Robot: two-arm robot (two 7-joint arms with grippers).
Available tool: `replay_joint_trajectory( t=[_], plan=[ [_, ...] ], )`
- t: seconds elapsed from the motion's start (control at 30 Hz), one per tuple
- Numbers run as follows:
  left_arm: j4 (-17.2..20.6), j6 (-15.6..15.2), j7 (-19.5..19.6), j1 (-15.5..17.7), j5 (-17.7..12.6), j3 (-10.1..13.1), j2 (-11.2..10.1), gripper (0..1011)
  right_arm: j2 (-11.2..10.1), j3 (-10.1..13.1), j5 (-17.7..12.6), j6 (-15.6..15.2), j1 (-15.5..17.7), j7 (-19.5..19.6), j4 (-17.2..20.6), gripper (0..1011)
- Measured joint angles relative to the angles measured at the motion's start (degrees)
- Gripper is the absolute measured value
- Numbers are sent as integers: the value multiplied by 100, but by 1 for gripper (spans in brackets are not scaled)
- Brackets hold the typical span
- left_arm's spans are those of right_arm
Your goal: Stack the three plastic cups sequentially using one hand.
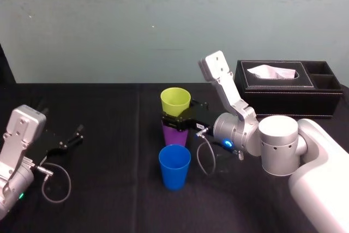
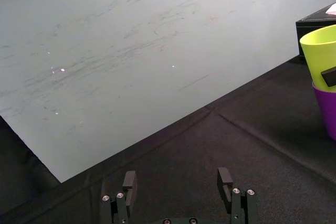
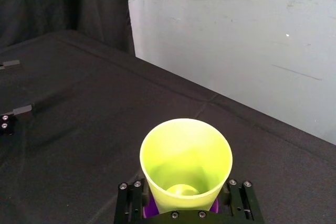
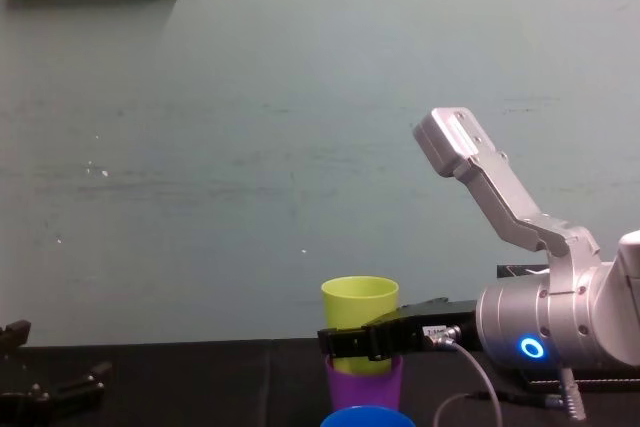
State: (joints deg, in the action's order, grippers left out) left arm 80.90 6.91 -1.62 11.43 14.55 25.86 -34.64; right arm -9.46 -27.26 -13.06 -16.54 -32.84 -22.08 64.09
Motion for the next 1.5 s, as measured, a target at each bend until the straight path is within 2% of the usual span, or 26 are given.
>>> replay_joint_trajectory(
  t=[0.1,0.13,0.4,0.6,0.77,1.03,1.2,1.33,1.5],
  plan=[
    [0,0,0,0,0,0,0,1000,-1,0,-1,0,1,2,1,800],
    [0,0,0,0,0,0,0,1000,-2,0,-1,0,2,2,2,853],
    [0,0,0,0,0,0,0,1000,-2,0,-3,-2,2,6,7,1004],
    [0,0,0,0,0,0,0,1000,-4,1,0,-3,7,12,19,1004],
    [0,0,0,0,0,0,0,1000,-42,75,36,70,111,125,232,1004],
    [0,0,0,0,0,0,0,1000,-172,275,-28,72,396,232,802,1004],
    [0,0,0,0,0,0,0,1000,-314,408,-62,-76,686,381,1295,1004],
    [0,0,0,0,0,0,0,1000,-491,520,-19,-105,1042,530,1765,1004],
    [0,0,0,0,0,0,0,1000,-760,725,-110,-198,1598,533,2355,1004]
  ],
)
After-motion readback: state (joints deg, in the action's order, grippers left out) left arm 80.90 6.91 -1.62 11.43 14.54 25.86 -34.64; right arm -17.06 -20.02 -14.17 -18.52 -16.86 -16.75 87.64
